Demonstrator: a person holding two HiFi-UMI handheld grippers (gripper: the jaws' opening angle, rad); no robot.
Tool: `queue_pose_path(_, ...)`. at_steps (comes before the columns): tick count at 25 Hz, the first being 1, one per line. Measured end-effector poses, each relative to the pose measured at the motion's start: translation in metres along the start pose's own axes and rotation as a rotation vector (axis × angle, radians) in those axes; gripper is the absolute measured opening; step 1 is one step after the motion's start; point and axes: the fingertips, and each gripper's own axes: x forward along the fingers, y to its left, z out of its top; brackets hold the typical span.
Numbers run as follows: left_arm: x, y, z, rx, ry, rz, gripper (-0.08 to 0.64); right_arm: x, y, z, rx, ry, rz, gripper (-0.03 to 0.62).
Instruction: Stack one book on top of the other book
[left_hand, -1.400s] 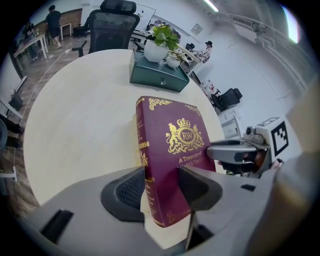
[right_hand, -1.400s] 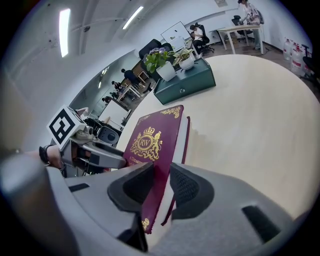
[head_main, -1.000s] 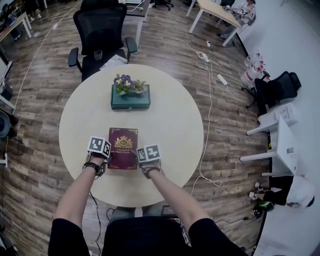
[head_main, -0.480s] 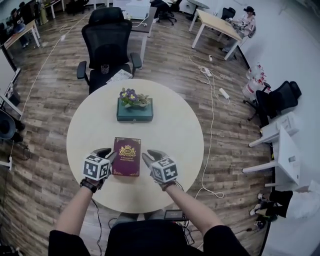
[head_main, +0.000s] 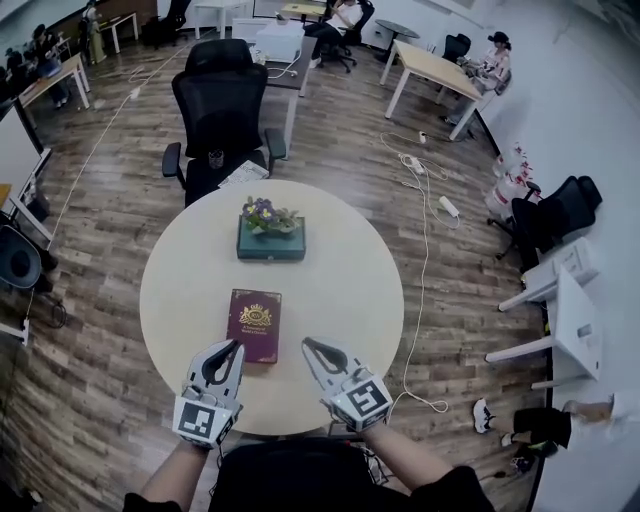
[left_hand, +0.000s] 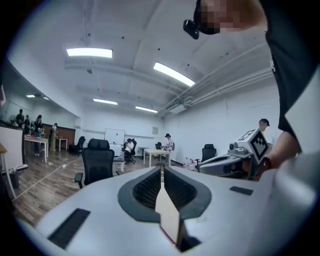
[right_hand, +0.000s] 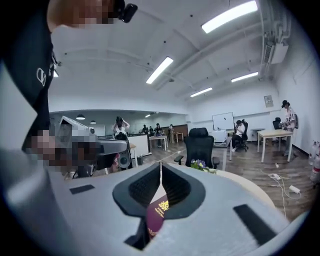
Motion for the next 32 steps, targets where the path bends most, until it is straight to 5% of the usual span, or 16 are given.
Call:
queue_pose_path(5,-0.036,-0.004,0.027,0.023,-0.114,0.09,0.012,-0.03,0.02,0.026,-0.017,-0.121,0.006,0.009)
queue_pose_path(15,-0.062,0.013,0.039,0.023,-0.138,0.206,0.008,-0.034,0.024,0.041,-0.027,-0.186,-0.02,0.008)
queue_pose_path(32,-0.07,0.025,0.046,0.051,-0.17,0.252,0.006,-0.041,0.009,0.031,-0.048,-0.166,-0.102,0.005)
